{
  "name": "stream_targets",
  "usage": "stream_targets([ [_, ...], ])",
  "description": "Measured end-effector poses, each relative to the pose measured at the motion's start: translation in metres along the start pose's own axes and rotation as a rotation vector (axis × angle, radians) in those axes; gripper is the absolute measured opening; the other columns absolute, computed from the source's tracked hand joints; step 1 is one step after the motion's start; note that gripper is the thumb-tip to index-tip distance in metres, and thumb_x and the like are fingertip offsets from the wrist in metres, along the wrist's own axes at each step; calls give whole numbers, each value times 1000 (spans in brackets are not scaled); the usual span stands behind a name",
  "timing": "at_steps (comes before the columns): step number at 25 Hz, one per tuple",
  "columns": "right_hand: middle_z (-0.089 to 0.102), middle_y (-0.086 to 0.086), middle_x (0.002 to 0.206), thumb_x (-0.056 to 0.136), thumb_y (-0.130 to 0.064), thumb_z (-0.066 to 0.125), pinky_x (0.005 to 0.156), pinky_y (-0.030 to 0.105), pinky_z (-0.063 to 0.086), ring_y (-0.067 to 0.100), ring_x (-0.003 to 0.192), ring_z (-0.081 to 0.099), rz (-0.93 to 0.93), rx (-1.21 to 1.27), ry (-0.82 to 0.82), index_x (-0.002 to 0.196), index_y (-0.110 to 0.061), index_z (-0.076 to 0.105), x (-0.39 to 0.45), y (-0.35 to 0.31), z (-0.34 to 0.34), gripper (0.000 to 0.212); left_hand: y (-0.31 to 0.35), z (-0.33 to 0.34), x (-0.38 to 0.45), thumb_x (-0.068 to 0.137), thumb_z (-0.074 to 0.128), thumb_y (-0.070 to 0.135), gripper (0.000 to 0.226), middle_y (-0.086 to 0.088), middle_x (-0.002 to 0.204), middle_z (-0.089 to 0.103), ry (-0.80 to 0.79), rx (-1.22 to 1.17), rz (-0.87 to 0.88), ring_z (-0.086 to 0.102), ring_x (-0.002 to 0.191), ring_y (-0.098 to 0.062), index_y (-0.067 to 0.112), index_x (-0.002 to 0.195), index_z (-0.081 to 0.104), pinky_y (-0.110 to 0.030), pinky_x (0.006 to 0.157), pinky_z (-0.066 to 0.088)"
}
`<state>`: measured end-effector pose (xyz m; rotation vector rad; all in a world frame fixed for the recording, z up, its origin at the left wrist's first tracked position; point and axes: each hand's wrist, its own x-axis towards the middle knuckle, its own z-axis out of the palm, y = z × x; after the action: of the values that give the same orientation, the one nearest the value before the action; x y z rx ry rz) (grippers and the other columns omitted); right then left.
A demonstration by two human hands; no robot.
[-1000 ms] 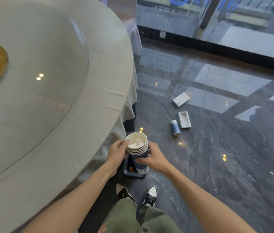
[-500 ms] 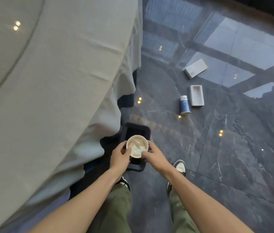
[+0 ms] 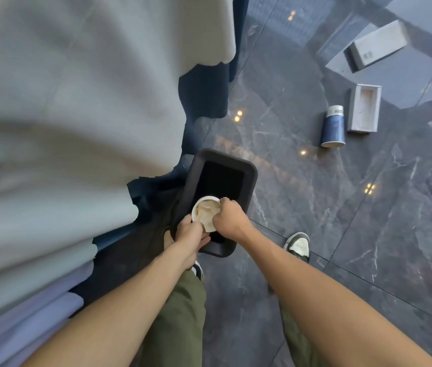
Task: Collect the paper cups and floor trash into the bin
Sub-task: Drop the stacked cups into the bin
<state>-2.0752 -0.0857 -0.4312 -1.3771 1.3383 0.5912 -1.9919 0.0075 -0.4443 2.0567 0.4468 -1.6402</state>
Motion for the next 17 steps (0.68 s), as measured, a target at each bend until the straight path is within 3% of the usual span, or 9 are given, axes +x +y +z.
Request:
stream_targets([
  [4, 61, 17, 132, 97, -9, 44, 97, 41, 52, 33, 117, 62, 97, 95, -53, 134, -1, 54, 34, -6, 0, 40, 2, 7, 28, 100, 41, -4, 42, -11, 125, 71, -22, 23, -46, 68, 115, -26, 14, 133, 61, -27, 70, 58],
  [9, 56, 12, 124, 106, -16, 39, 103, 40, 48, 27, 112, 55, 252, 272, -112, 140, -1, 51, 46, -11, -1, 39, -2, 8, 44, 103, 44, 1, 42, -11, 129, 69, -41, 42, -66, 69, 114, -25, 15, 140, 58, -26, 66, 60],
  [12, 59, 14, 133, 105, -20, 43, 107, 47, 52, 32, 122, 58, 288, 326, -111, 142, -6, 52, 38, -13, -3, 40, -1, 3, 37, 106, 43, 5, 49, -7, 136, 64, -48, 86, -42, 68, 114, -25, 23, 151, 50, -29, 73, 61],
  [15, 63, 11, 116, 104, -18, 45, 99, 44, 57, 31, 115, 63, 229, 346, -123, 131, -10, 60, 8, -15, -23, 32, 13, -1, -1, 105, 46, 8, 48, -9, 131, 66, -8, 281, 34, 67, 117, -30, 23, 151, 50, -37, 91, 59],
  [17, 65, 7, 98, 101, -17, 47, 82, 36, 55, 23, 95, 63, 145, 313, -102, 121, -8, 68, -17, -14, -44, 30, 26, -1, -32, 103, 53, 13, 46, -9, 131, 69, 30, 489, 140, 66, 121, -31, 22, 148, 55, -35, 97, 53],
])
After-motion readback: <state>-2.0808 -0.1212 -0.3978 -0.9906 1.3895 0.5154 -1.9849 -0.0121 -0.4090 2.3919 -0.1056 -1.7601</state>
